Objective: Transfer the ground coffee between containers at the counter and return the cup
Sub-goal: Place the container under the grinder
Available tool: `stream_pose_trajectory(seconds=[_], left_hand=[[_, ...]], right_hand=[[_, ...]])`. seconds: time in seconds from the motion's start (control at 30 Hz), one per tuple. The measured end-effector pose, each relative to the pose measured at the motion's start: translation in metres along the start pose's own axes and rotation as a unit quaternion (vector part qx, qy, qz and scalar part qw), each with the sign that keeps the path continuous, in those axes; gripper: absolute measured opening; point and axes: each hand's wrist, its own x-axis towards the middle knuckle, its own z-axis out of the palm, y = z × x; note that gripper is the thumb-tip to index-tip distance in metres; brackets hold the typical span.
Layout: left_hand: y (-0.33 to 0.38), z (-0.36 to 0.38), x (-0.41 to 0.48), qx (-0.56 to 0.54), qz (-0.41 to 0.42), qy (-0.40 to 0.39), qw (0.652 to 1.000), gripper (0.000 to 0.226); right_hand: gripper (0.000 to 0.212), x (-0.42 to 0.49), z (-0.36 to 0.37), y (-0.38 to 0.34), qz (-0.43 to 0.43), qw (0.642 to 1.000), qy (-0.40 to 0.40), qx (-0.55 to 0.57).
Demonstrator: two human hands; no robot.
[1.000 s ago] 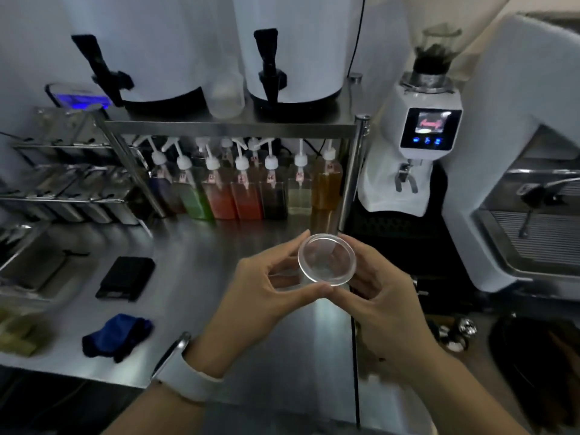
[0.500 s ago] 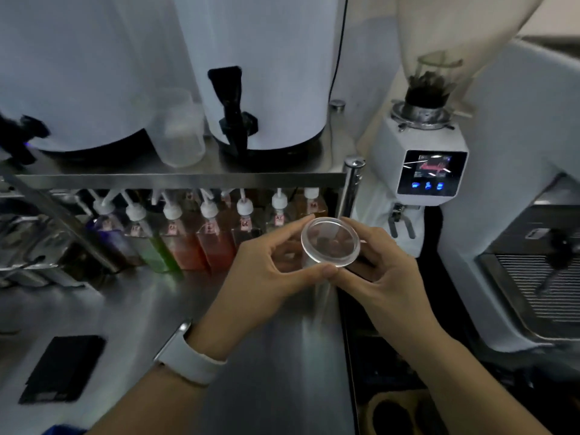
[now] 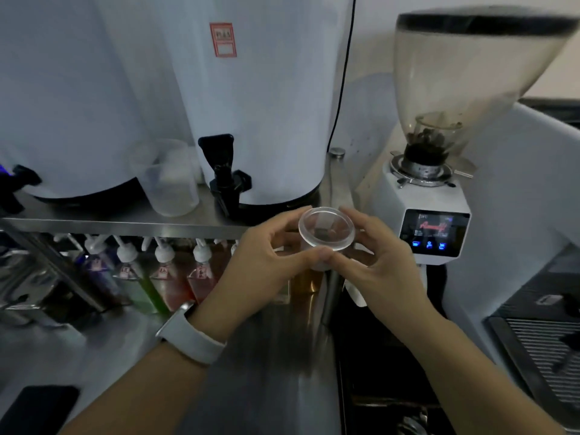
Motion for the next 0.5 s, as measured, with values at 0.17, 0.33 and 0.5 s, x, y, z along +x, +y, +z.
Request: stream_pose_trajectory(seconds=[0.17,0.33,0.5], left_hand=[[-0.003,0.003,0.028,0.003,-0.031,0.024,0.999,0.05],[-0.008,0.005,0.048,0.023,-0.032,0.051,0.998,0.054],[-0.009,0.01,0.059,0.049,-0.015,0.087,0.995,0.05]], right_hand=[[0.066,0.034,-0.006,0.014,-0.006,0.999,-0.016,-0.03],[0.053,0.056,-0.009,0.019,-0.018,0.999,-0.013,-0.044],[0.06,0.072,-0.008,0.033,-0.002,0.998,-0.015,-0.054]])
